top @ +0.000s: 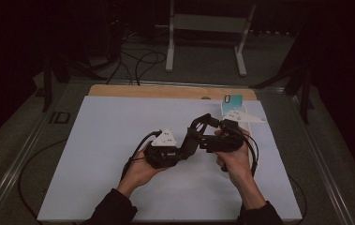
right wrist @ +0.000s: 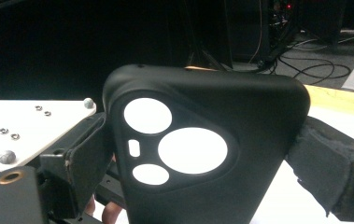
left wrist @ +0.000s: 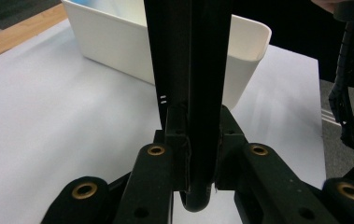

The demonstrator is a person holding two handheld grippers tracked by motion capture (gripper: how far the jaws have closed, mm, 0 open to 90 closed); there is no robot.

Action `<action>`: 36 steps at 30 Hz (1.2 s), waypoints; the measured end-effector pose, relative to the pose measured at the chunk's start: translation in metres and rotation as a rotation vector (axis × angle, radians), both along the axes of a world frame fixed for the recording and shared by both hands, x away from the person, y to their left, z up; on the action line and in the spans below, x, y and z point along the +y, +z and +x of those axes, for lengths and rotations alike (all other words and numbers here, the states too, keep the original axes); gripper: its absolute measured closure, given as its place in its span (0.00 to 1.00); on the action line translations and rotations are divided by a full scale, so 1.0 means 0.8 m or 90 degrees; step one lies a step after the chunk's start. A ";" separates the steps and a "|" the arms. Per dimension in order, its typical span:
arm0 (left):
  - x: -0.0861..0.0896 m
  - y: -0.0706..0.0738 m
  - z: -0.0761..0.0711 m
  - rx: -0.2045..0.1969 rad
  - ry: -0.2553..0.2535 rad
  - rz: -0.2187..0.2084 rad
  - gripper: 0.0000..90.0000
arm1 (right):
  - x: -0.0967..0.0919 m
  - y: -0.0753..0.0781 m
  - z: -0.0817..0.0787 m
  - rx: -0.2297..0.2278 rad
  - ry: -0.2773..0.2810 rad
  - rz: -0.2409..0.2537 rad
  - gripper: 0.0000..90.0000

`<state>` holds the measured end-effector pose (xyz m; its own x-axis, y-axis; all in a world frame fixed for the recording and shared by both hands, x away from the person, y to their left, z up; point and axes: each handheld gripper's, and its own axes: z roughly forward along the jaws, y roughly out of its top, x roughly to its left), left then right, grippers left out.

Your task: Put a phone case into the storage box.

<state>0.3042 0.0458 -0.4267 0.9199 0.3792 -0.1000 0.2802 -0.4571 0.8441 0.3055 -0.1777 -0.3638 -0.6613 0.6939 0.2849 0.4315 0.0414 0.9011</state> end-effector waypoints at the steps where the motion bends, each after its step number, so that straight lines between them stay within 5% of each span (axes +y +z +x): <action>1: 0.000 0.000 0.000 -0.001 0.001 -0.001 0.90 | 0.000 -0.001 0.000 0.000 0.000 0.002 0.12; 12: 0.005 0.000 0.001 -0.004 0.007 -0.013 0.90 | 0.004 -0.005 0.001 -0.009 -0.010 0.004 0.11; 20: 0.007 0.000 0.002 -0.006 0.012 -0.016 0.90 | 0.001 -0.009 0.003 0.009 -0.014 0.028 0.10; 36: 0.004 -0.002 0.002 -0.003 0.010 -0.017 0.89 | 0.005 -0.011 0.005 0.033 -0.018 0.018 0.14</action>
